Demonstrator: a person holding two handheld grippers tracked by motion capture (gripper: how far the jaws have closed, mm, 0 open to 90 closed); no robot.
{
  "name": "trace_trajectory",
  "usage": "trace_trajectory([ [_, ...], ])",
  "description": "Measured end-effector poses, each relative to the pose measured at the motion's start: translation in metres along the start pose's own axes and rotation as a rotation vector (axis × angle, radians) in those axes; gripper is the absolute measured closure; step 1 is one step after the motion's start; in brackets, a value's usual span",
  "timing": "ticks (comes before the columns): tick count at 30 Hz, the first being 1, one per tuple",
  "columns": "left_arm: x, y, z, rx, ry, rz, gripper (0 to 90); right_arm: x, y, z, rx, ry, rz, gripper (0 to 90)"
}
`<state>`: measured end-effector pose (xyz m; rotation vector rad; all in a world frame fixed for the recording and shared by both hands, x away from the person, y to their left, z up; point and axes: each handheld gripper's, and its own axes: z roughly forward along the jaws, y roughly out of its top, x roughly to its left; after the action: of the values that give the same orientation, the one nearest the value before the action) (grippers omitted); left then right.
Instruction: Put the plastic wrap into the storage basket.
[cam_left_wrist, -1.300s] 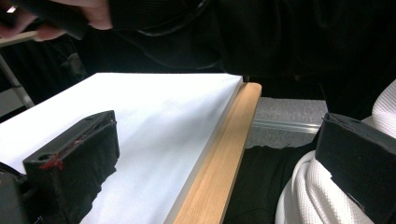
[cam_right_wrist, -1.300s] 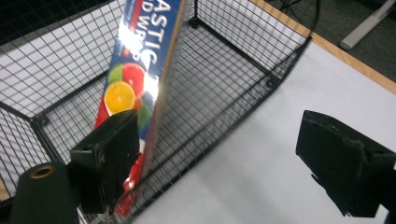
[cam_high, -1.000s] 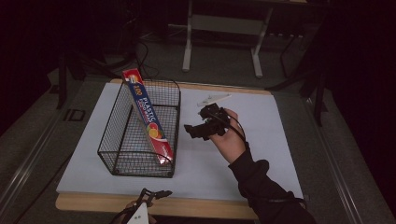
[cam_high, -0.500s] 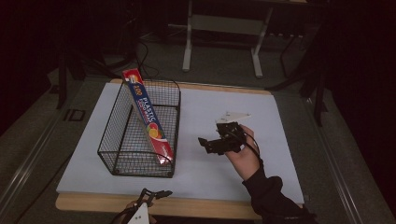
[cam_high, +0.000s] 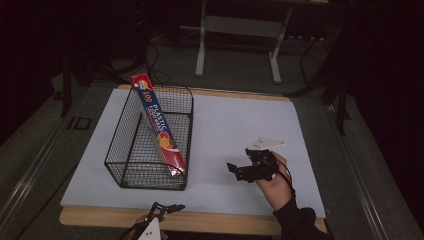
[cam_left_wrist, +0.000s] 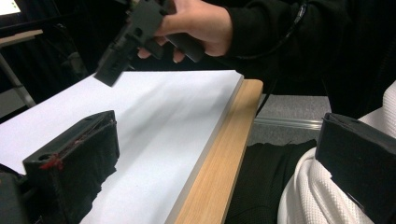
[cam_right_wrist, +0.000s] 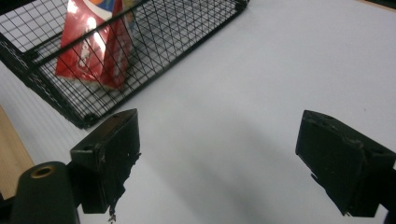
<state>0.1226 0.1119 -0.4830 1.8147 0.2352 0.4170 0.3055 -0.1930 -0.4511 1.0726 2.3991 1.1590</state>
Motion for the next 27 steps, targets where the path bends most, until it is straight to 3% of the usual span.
trace_trajectory([
  [8, 0.0, 0.0, 0.0, 0.001, 0.0, 0.003, 0.1, 0.002, -0.024, -0.007, 0.021, -0.035, -0.012, 13.5],
  [19, 0.0, 0.0, 0.0, 0.004, -0.003, 0.004, 0.1, -0.005, -0.039, -0.012, 0.03, -0.054, 0.004, 12.9],
  [27, 0.001, 0.0, 0.0, 0.008, -0.004, 0.003, 0.1, -0.011, -0.043, -0.008, 0.026, -0.087, -0.019, 12.3],
])
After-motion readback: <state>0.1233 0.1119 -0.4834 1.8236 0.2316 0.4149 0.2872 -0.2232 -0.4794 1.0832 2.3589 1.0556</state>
